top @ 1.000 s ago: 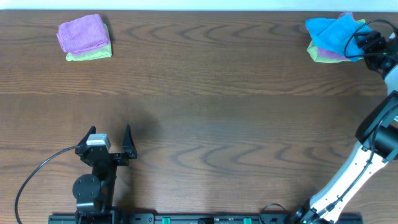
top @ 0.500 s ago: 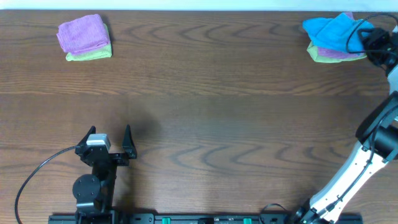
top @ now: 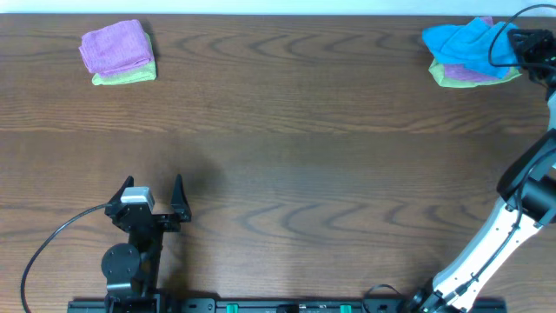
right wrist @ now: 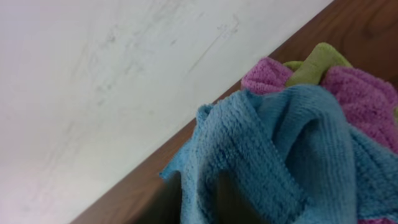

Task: Fold the cloth
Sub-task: 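Lower the right gripper and pinch the top blue cloth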

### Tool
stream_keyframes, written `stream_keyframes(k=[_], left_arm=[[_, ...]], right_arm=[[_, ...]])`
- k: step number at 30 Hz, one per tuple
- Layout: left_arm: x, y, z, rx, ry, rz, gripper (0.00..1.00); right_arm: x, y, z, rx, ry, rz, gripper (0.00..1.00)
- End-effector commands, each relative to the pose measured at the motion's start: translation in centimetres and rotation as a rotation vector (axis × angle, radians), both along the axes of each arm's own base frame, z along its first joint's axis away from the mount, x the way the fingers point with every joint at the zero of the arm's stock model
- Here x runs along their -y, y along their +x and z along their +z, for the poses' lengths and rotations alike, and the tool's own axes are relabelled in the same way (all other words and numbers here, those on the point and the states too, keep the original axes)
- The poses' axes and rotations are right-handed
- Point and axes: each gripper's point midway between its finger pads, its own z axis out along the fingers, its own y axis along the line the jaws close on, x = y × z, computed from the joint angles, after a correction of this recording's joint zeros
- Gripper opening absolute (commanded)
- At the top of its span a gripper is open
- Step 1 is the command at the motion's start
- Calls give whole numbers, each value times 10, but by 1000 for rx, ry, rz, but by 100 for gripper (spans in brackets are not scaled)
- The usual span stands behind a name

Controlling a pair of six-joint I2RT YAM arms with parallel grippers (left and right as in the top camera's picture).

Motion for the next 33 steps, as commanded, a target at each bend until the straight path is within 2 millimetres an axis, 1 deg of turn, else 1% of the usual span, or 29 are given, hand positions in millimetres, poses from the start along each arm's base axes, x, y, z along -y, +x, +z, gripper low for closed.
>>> stream_keyframes(k=[1,4,5,6,7,8,10,12,14,18,21,23,25,28,31,33], left_arm=[[0,0,-19,-45,9,-2,96],[0,0,-19,-45,9,-2,95],[0,0,-19,-44,9,-2,95],[0,0,-19,-45,9,-2,95],[0,0,-19,-45,9,-2,96],[0,0,-19,-45,9,-2,95],[0,0,-19,-45,9,-3,95],[0,0,-19,-45,9,-2,95],[0,0,-19,-45,10,-3,96],[0,0,-19,-45,9,-3,95],[0,0,-19,-45,9,-2,95],[0,0,-19,-44,9,-2,95],[0,0,-19,-45,9,-2,95],[0,0,-19,-44,9,-2,95],[0,0,-19,-45,9,-2,95],[0,0,-19,-45,10,-2,96]], right_arm=[[1,0,9,20,-2,13,2],[1,0,8,17,-1,13,2],[0,0,8,15,0,13,4],[0,-1,7,14,-3,16,11],[0,-2,6,8,-9,20,36],[-1,-3,4,1,-13,25,45],[0,-8,-3,-27,-12,30,50],[4,-17,-14,-76,-13,18,53],[14,-28,-23,-117,-10,5,52],[28,-44,-30,-153,2,-15,50],[34,-52,-34,-174,5,-18,52],[38,-57,-37,-185,9,-22,51],[41,-59,-37,-188,11,-28,52],[40,-59,-37,-184,-4,-18,52],[33,-55,-38,-186,-25,-2,54],[31,-52,-42,-208,-51,-14,55]])
